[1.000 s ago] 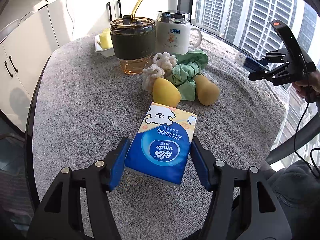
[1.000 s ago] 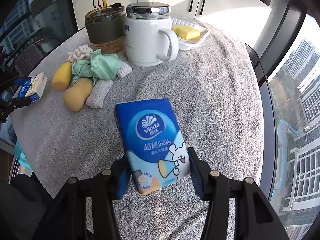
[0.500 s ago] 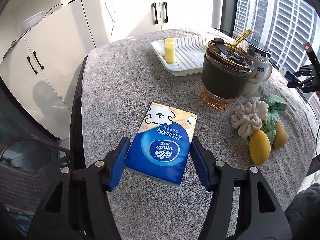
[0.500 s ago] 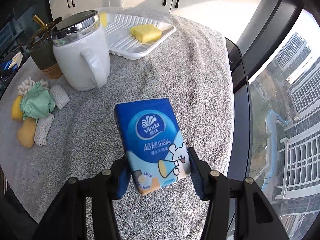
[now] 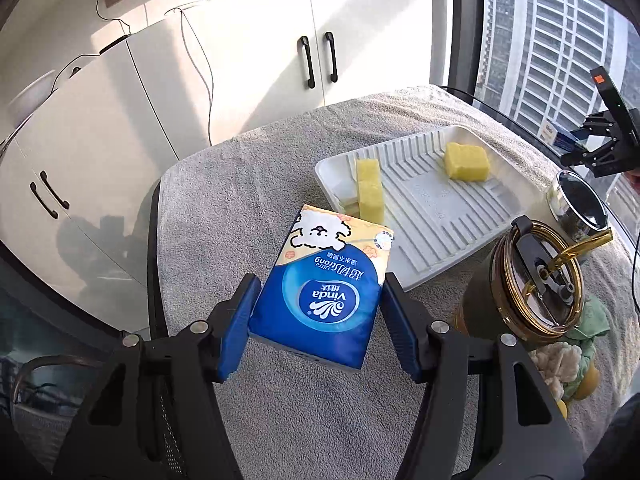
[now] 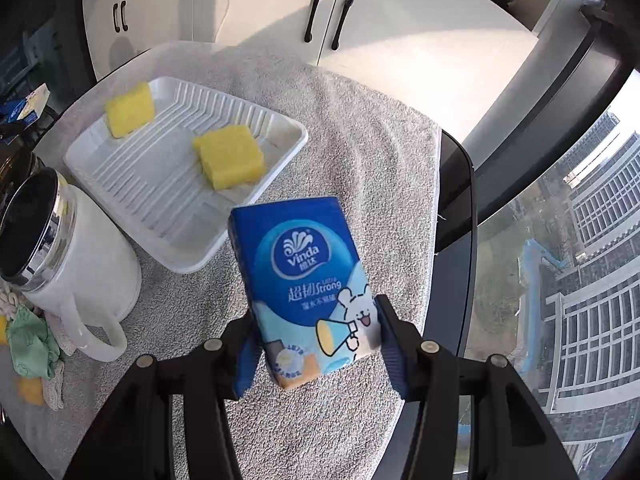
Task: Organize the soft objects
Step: 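Carry both tissue packs to the white tray and release them onto the sponges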
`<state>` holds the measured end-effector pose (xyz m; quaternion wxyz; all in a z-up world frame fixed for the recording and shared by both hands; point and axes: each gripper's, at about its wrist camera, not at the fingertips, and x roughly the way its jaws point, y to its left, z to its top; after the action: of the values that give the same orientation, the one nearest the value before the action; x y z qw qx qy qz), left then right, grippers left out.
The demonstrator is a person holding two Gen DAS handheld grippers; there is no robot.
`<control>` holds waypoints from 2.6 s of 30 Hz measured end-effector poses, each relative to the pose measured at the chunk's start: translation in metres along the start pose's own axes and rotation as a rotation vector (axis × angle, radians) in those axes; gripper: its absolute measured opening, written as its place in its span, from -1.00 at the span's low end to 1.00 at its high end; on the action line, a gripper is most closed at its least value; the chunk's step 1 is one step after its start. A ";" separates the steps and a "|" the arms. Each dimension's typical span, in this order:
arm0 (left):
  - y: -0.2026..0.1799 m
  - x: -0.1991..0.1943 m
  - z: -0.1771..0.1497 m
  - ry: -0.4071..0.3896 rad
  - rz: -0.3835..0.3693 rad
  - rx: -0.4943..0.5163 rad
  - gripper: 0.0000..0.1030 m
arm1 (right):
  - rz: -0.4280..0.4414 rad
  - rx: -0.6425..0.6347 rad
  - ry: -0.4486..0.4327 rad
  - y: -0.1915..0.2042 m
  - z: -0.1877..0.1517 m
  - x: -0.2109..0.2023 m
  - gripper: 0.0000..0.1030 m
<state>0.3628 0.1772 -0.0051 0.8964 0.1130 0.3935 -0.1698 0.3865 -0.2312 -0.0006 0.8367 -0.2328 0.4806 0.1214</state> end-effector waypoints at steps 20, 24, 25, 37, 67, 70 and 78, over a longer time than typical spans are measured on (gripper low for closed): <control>-0.081 0.114 0.095 0.090 -0.206 0.242 0.14 | 0.062 -0.217 0.028 0.059 0.109 0.066 0.06; -0.092 0.128 0.098 0.118 -0.216 0.272 0.14 | 0.063 -0.242 0.041 0.069 0.114 0.075 0.06; -0.094 0.133 0.098 0.127 -0.210 0.279 0.14 | 0.063 -0.244 0.044 0.071 0.116 0.077 0.06; -0.101 0.161 0.098 0.182 -0.186 0.301 0.16 | 0.074 -0.271 0.054 0.080 0.120 0.089 0.08; -0.085 0.137 0.101 0.130 -0.169 0.196 0.16 | 0.077 -0.239 -0.041 0.069 0.106 0.053 0.51; -0.080 0.126 0.100 0.114 -0.170 0.178 0.21 | 0.079 -0.214 -0.061 0.063 0.101 0.044 0.51; -0.055 0.095 0.093 0.066 -0.129 0.106 0.47 | 0.086 -0.120 -0.074 0.039 0.077 0.029 0.53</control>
<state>0.4630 0.0747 -0.0181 0.8630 0.1401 0.4197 -0.2438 0.4420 -0.1596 -0.0026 0.8326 -0.2570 0.4505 0.1941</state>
